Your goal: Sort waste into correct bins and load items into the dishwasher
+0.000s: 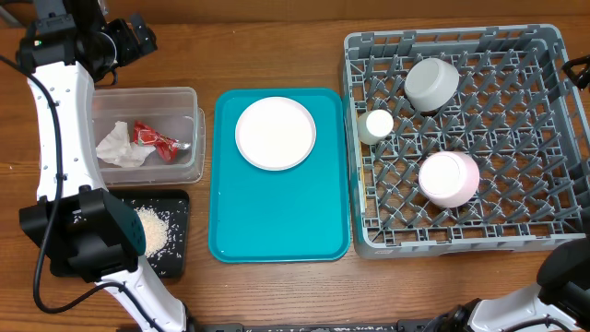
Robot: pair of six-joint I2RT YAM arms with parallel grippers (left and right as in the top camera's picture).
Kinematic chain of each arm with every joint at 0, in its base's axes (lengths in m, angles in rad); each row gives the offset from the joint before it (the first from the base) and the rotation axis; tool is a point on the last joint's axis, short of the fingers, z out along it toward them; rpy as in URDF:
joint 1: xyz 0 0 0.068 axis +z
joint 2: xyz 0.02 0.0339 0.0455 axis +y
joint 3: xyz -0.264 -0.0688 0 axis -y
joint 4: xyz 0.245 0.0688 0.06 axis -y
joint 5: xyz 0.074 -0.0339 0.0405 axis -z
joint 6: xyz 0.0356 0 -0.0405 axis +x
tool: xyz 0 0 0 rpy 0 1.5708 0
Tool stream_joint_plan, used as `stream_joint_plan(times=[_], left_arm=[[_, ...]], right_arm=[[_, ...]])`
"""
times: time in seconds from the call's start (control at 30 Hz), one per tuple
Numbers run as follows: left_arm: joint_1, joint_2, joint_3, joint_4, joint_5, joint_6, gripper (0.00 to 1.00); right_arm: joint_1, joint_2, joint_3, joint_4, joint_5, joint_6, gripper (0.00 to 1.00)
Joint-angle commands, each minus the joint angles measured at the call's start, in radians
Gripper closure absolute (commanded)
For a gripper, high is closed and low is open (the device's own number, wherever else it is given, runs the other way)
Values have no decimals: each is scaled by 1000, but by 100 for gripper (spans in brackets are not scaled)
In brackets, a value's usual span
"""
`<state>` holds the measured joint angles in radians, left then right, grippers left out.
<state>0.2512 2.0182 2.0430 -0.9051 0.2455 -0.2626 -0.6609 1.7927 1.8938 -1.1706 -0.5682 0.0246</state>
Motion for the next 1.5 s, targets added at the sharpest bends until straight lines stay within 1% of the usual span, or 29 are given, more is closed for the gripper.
stream_joint_plan(times=[0.0,0.07,0.17,0.23,0.27,0.33,0.4,0.5,0.57,0.6,0.73,0.8,0.87,0.9,0.93,1.0,1.03,1.07,1.13,1.17,1.23,1.3,1.47], left_arm=[[3,7,22,1,-8,-7,0],[3,7,22,-14,-8,-7,0],[2,7,22,-28,-5,-34,19],[-1,7,22,-43,-5,-79,23],[-4,7,22,-53,-5,-87,24],[-17,7,22,-72,-14,-90,30],[-34,7,22,-96,-38,-90,32],[-77,7,22,-161,-137,-89,33],[-105,7,21,-193,-179,-89,35],[-121,7,21,-206,-177,-89,38],[-198,7,12,-223,-164,-80,57],[-246,9,2,-213,-168,-74,61],[-287,14,-3,-204,-168,-74,60],[-307,16,-3,-199,-169,-74,57],[-329,21,-4,-190,-184,-73,53],[-354,22,-4,-177,-240,-74,50],[-360,22,-4,-169,-270,-74,48],[-363,21,-3,-163,-294,-74,43],[-357,17,-3,-142,-333,-74,36],[-347,16,-3,-126,-341,-73,30],[-328,15,-2,-96,-342,-74,24],[-309,15,-2,-56,-338,-74,20],[-249,14,13,35,-330,-74,14]], right_arm=[[-2,-6,18,3,6,14,0],[-2,-6,18,3,6,14,0],[-2,-6,18,3,6,14,0],[-1,-6,18,3,6,14,0],[-2,-6,18,3,6,14,0],[-2,-6,18,3,6,14,0],[-2,-6,18,3,6,14,0],[-2,-6,18,3,6,14,0],[-2,-6,18,3,6,14,0],[-2,-6,18,3,6,14,0],[-2,-6,18,3,6,14,0],[-2,-6,18,3,6,14,0],[-2,-6,18,3,6,14,0],[-2,-6,18,3,6,14,0],[-2,-6,18,3,6,14,0],[-2,-6,18,3,6,14,0],[-2,-6,18,3,6,14,0],[-2,-6,18,3,6,14,0],[-2,-6,18,3,6,14,0],[-2,-6,18,3,6,14,0],[-2,-6,18,8,6,14,0],[-2,-6,19,25,5,14,0],[-2,-6,18,25,6,14,0]])
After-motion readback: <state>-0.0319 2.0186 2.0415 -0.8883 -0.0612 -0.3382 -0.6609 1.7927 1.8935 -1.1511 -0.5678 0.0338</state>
